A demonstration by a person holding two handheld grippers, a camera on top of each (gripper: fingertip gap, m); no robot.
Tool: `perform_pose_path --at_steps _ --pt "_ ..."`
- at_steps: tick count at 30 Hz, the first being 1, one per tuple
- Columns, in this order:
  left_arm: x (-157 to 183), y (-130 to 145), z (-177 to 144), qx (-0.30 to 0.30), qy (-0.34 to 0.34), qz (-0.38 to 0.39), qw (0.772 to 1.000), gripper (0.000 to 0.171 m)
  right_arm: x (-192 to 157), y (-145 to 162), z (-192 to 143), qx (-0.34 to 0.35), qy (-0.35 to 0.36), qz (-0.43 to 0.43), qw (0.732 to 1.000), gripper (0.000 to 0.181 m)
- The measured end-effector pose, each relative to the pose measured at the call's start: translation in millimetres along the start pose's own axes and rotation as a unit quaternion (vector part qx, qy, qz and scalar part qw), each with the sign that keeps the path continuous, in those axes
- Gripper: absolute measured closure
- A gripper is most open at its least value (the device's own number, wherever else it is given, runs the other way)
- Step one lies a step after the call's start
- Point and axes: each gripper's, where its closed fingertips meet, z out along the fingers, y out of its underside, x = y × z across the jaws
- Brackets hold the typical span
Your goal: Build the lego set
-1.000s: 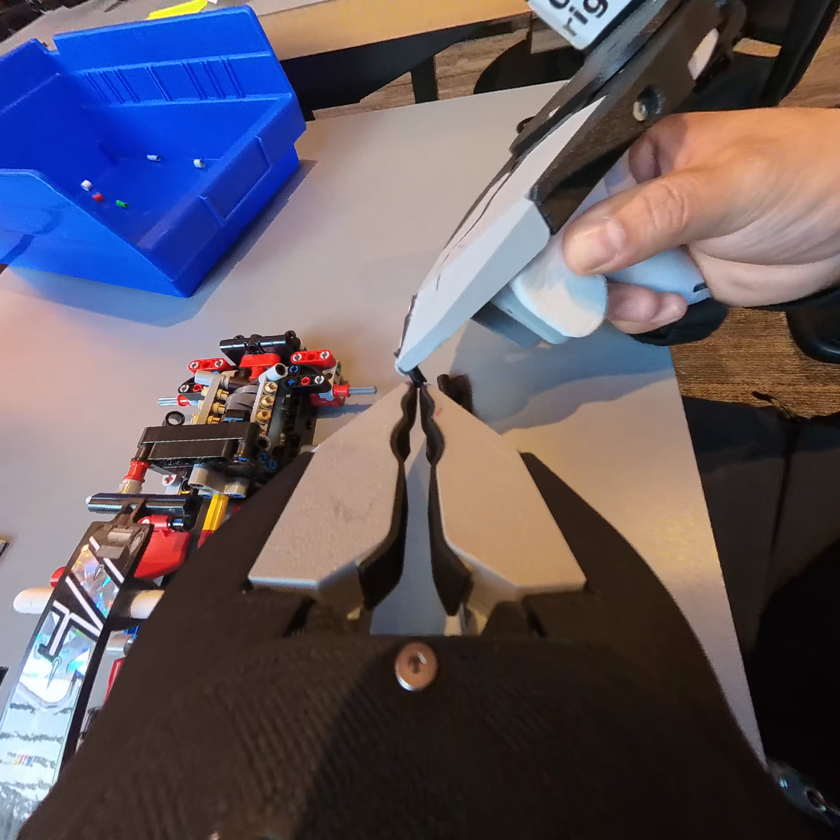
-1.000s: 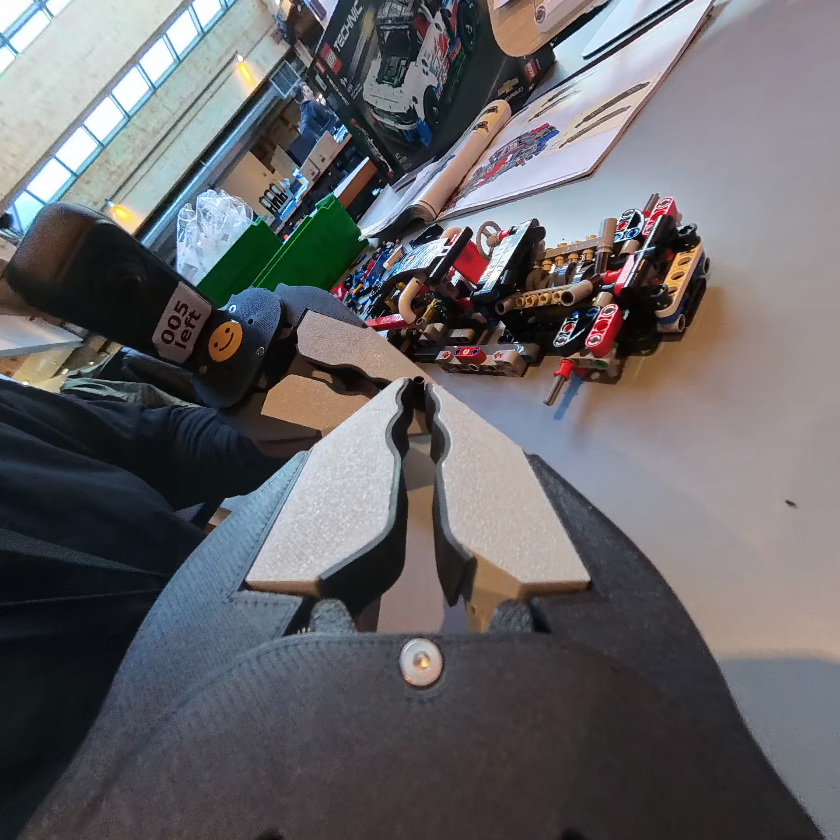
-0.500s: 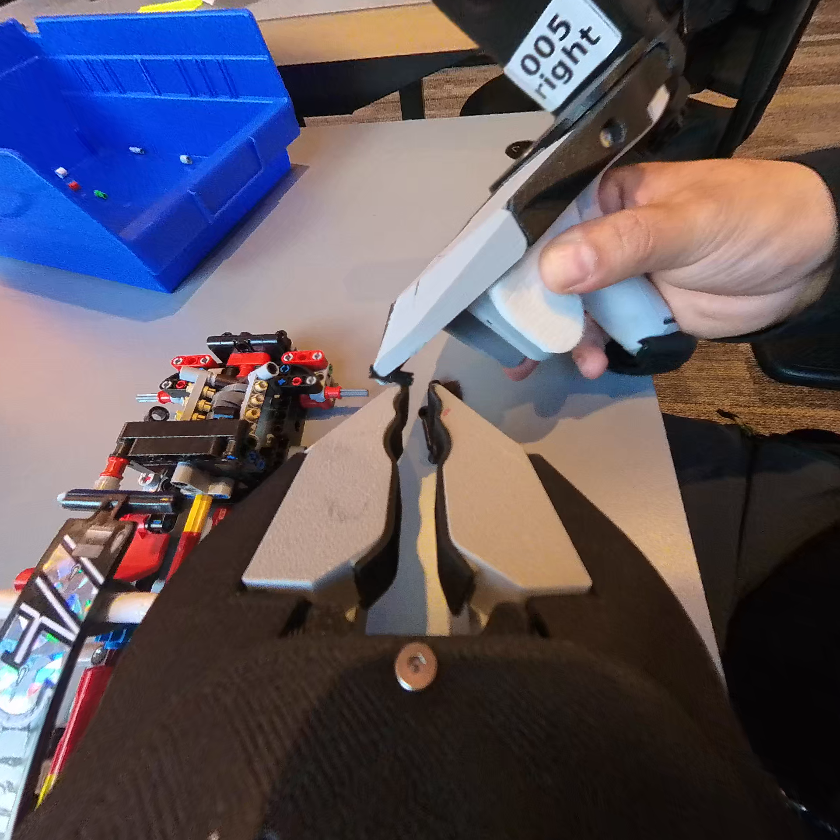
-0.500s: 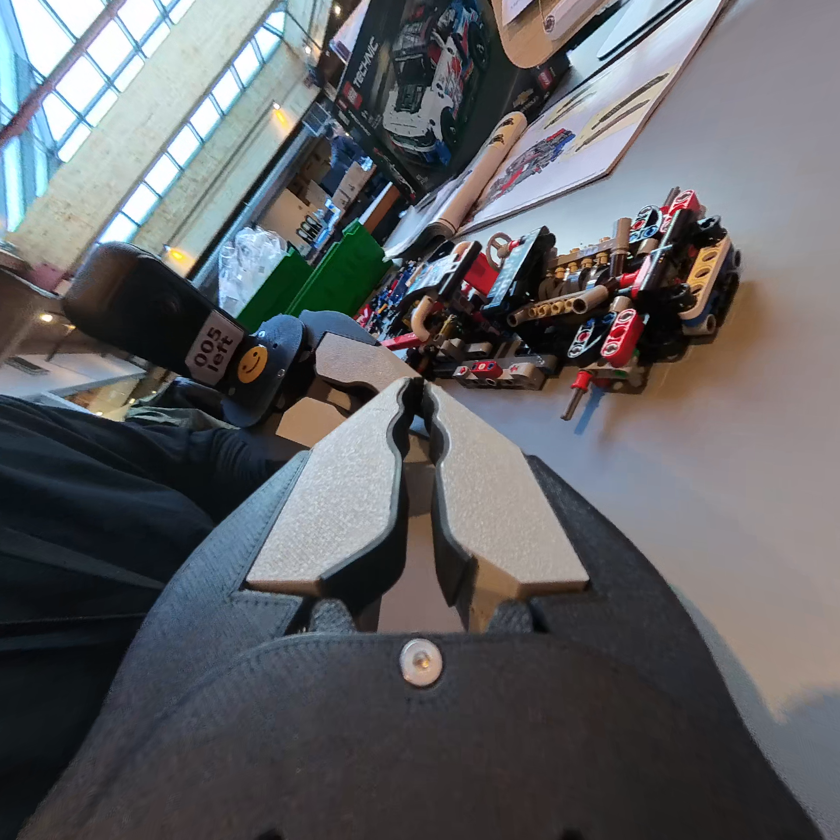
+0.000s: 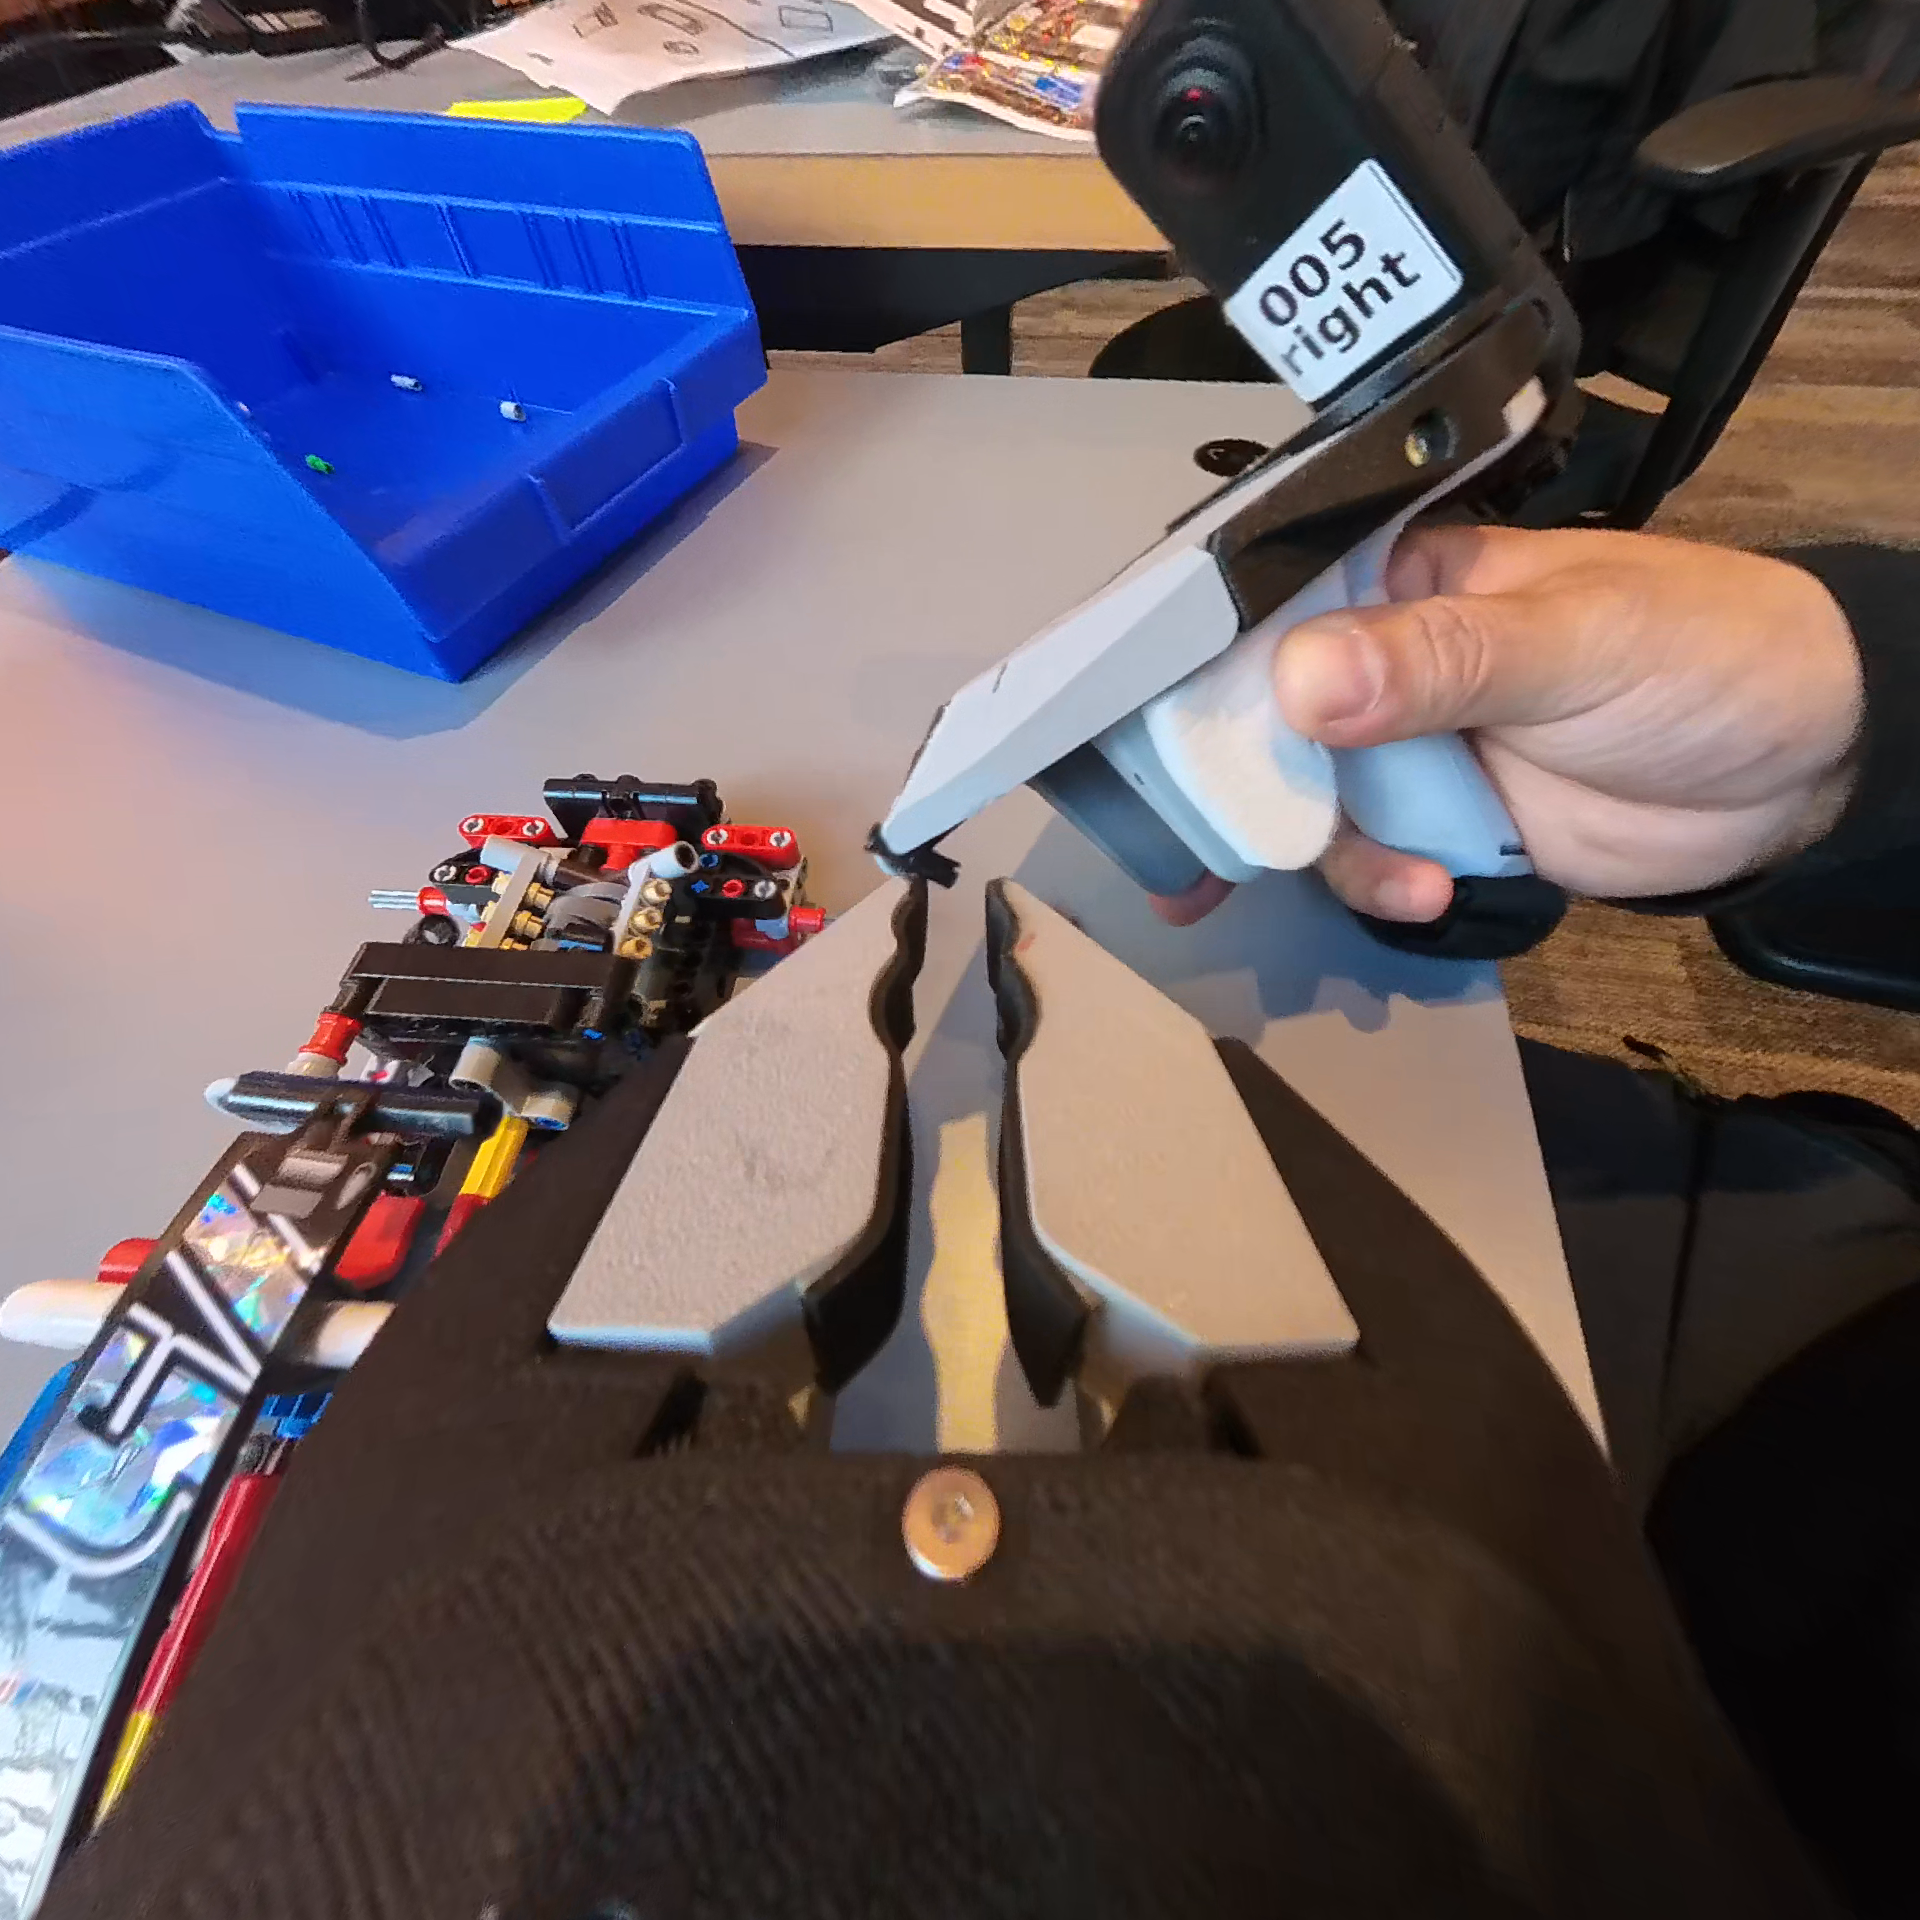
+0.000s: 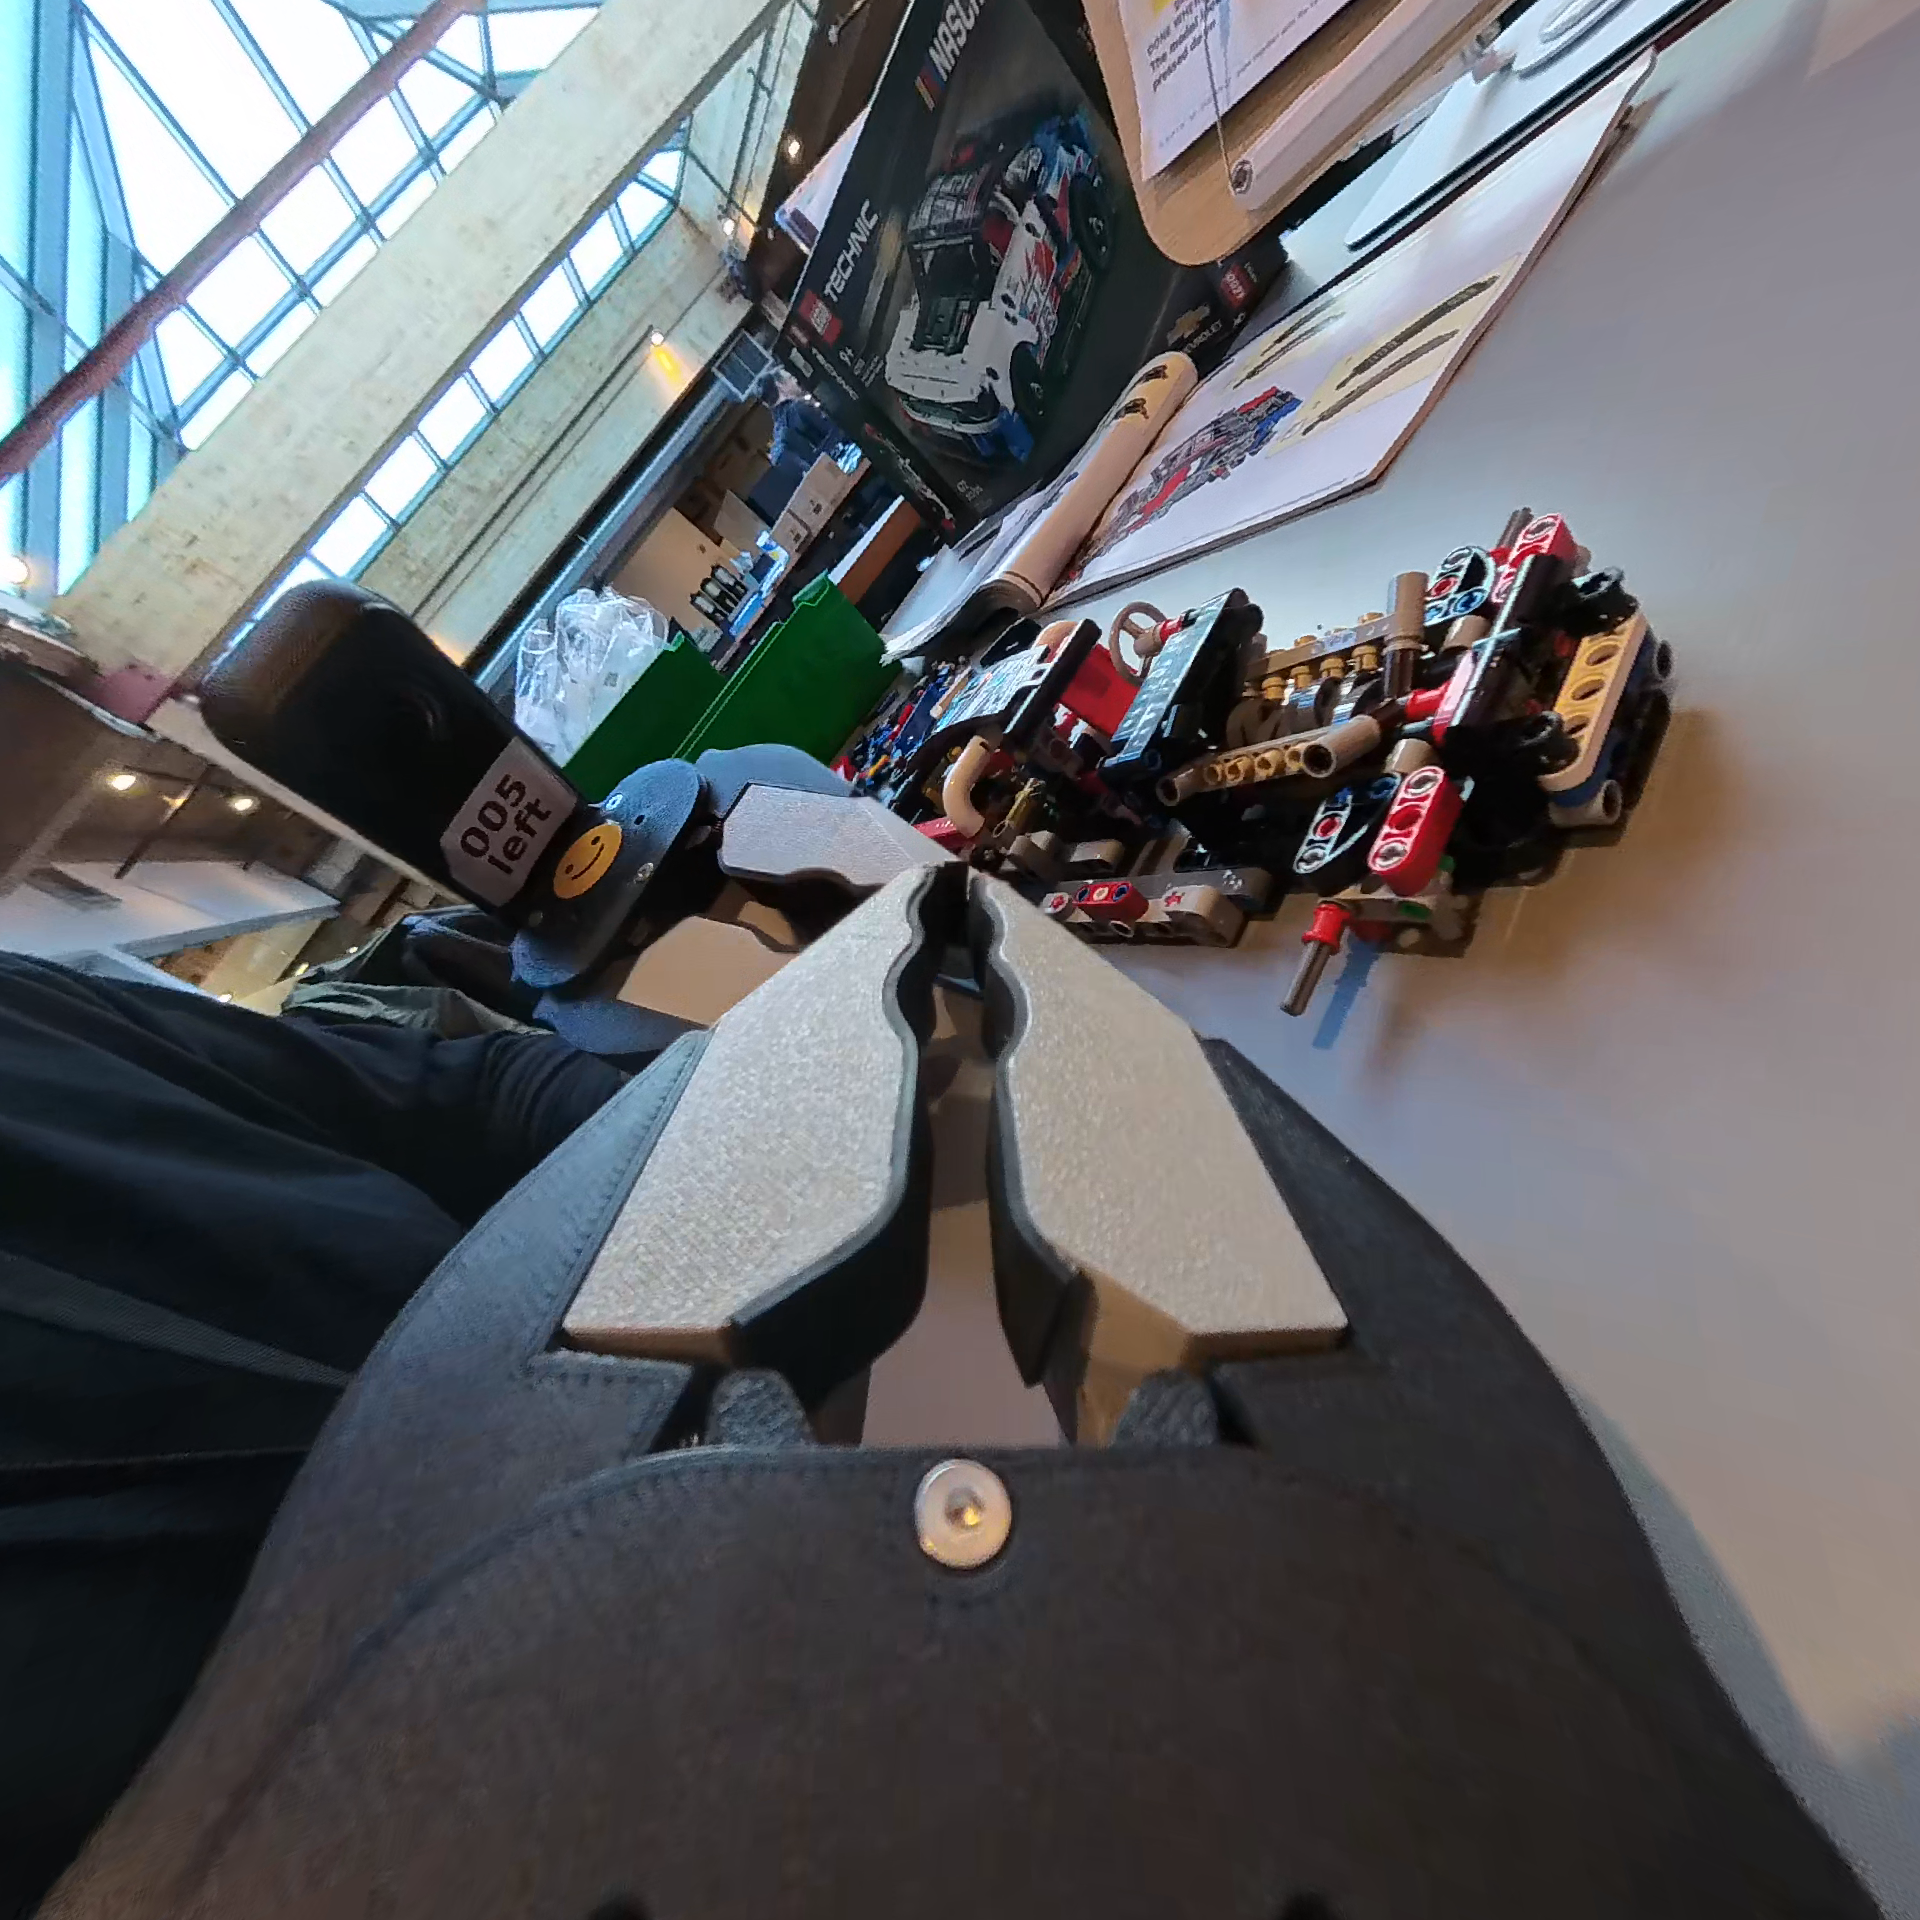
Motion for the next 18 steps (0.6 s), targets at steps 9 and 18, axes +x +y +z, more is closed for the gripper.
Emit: perform_pose_path --at_steps 9,18 --pt "-4 -8 -3 0.025 0.000 -0.034 0.999 0.160 -6 -6 3 0.034 0.051 -0.092 0.994 0.181" --pt "-4 -10 -7 0.027 -0.007 -0.015 1.000 0.170 -10 -6 0 0.041 0.081 -0.141 0.986 0.181"
